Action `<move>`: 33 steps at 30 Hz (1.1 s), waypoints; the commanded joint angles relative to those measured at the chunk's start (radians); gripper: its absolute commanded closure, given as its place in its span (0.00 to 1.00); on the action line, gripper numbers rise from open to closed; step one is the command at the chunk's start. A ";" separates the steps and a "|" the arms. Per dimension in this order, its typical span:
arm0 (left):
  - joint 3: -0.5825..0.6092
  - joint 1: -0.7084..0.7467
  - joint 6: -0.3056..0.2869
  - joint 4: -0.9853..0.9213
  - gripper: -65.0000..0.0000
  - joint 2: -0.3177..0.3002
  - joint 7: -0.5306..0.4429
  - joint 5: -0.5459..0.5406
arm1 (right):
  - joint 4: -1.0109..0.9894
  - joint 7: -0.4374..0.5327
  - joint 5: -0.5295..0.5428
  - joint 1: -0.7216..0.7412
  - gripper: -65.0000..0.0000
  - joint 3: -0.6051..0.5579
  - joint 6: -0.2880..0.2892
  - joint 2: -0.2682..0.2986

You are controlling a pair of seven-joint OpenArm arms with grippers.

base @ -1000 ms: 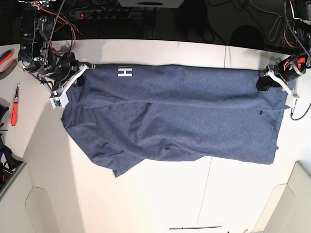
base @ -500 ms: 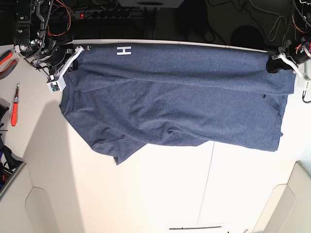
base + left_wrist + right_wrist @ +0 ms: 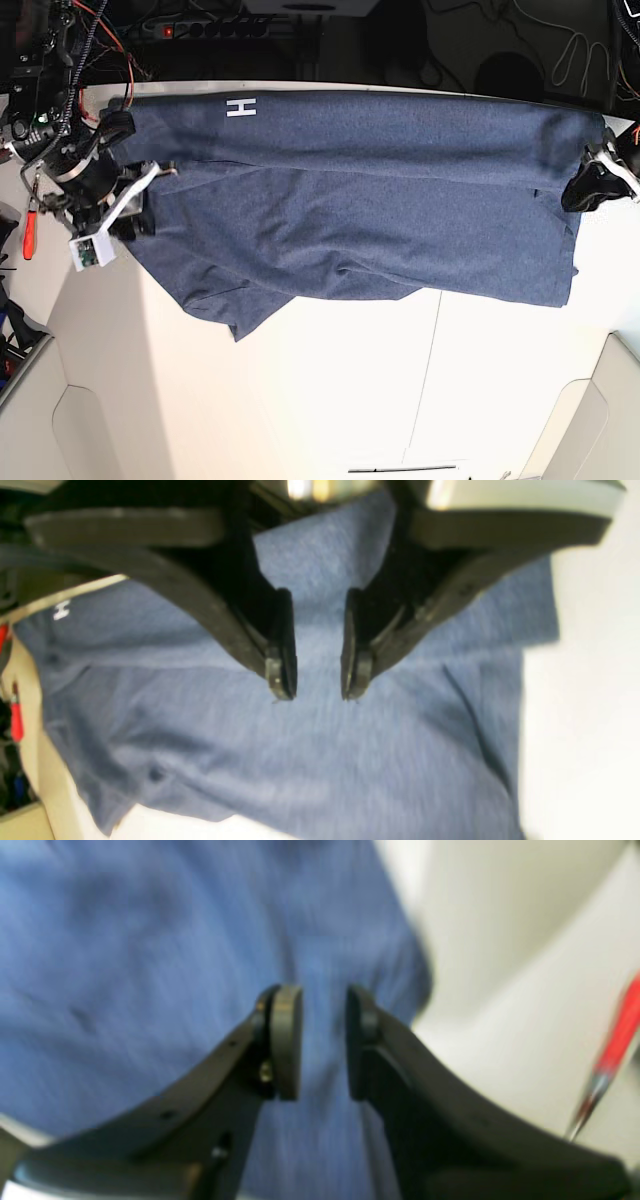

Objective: Layout the t-shirt on the table in an organized manner, then fold the t-shirt properly
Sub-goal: 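Move the right gripper along the shirt side to grasp the hem corner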

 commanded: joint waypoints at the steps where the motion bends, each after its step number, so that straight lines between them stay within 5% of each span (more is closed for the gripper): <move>1: -0.014 -0.005 -0.009 0.032 0.70 -0.020 -0.016 -0.019 | 0.031 0.041 0.002 0.037 0.76 0.006 -0.006 0.008; 9: -0.018 -0.005 -0.009 0.048 0.70 -0.017 -0.017 0.010 | -0.126 0.087 -0.148 0.301 0.75 0.006 -0.073 -0.040; 13: -0.018 -0.005 -0.009 0.048 0.70 -0.017 -0.017 0.010 | -0.451 0.095 -0.129 0.476 0.58 0.006 -0.071 -0.040; 23: -0.018 -0.005 -0.009 0.048 0.70 -0.016 -0.020 0.009 | -1.257 0.154 0.003 0.820 0.55 0.006 0.146 -0.037; 33: -0.018 -0.005 -0.009 0.048 0.70 -0.016 -0.031 0.009 | -1.307 0.145 0.007 0.817 0.55 0.006 0.167 -0.056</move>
